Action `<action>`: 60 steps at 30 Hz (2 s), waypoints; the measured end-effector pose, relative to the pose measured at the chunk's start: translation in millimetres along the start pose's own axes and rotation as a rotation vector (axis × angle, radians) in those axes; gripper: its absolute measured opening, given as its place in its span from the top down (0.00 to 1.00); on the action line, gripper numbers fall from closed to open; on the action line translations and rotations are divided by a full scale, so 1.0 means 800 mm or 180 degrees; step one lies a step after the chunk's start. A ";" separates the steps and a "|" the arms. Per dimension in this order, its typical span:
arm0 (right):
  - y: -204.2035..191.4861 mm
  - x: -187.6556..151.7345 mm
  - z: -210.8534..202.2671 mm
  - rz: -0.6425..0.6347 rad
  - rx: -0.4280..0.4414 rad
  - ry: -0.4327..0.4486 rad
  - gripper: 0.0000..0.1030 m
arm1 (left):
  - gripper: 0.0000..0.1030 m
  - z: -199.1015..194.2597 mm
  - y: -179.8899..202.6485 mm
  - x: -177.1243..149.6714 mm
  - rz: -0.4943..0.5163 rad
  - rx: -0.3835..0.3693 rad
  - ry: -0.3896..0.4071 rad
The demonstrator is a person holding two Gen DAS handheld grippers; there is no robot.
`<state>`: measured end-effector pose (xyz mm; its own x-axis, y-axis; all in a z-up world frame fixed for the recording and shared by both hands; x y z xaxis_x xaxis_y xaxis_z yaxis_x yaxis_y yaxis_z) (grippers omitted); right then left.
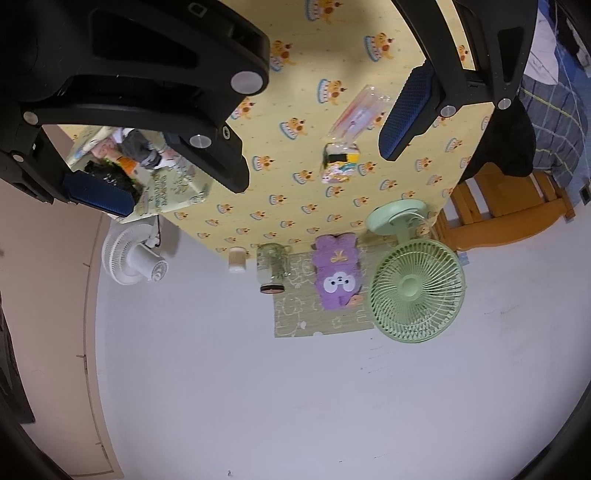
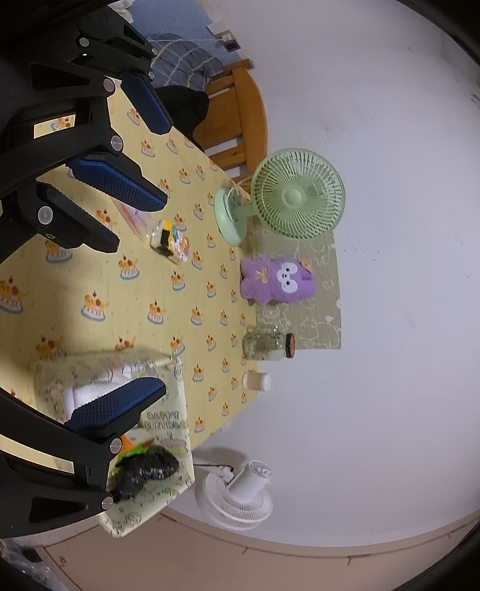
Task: Organize soft objects
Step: 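Withdraw both tools from the box toward the clear straw bag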
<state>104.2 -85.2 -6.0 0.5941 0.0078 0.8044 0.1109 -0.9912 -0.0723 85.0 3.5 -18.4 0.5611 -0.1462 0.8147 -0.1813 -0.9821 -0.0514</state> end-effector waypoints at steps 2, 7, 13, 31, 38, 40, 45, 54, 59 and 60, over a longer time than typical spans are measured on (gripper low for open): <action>-0.006 0.000 0.005 -0.0006 0.0015 -0.0009 0.10 | 0.06 0.003 -0.006 -0.002 0.0000 0.0014 0.0003; -0.018 0.000 0.020 -0.0008 0.0038 -0.0060 0.09 | 0.06 0.015 -0.021 -0.005 -0.0010 0.0028 -0.0058; -0.033 0.001 0.045 -0.0027 0.0068 -0.0122 0.09 | 0.06 0.032 -0.037 -0.008 -0.0026 0.0042 -0.0119; -0.063 0.003 0.125 -0.0102 0.0120 -0.0314 0.09 | 0.14 0.101 -0.081 -0.019 -0.0026 0.0019 -0.0444; -0.066 -0.001 0.160 -0.0099 0.0136 -0.0477 0.09 | 0.15 0.131 -0.090 -0.024 0.0012 0.0087 -0.0563; -0.066 -0.002 0.170 -0.0102 0.0118 -0.0540 0.09 | 0.16 0.140 -0.093 -0.025 0.0025 0.0098 -0.0611; -0.066 -0.005 0.195 -0.0114 0.0077 -0.0649 0.09 | 0.19 0.163 -0.097 -0.030 0.0041 0.0083 -0.0717; -0.063 -0.014 0.229 -0.0142 0.0054 -0.0876 0.09 | 0.25 0.189 -0.099 -0.040 0.0056 0.0016 -0.0830; -0.061 -0.020 0.244 -0.0168 -0.0012 -0.0955 0.09 | 0.33 0.205 -0.099 -0.047 0.0058 0.0017 -0.0947; -0.061 -0.021 0.247 -0.0165 -0.0017 -0.0968 0.09 | 0.33 0.208 -0.099 -0.048 0.0050 0.0019 -0.0971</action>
<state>246.0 -11.3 -132.3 0.7990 0.0969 0.5935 0.1437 -0.9891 -0.0320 212.2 67.3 -142.0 0.7752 -0.1894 0.6027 -0.1875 -0.9800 -0.0669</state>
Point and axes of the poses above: each gripper's, at about its wrist camera, not at the fingertips, and z roughly the way its jaws point, y to its right, x to its top, the point moved 3 cm from there along z, roughly the way its jaws point, and after that the axes turned 8 degrees about -y, right-handed, at the moved point
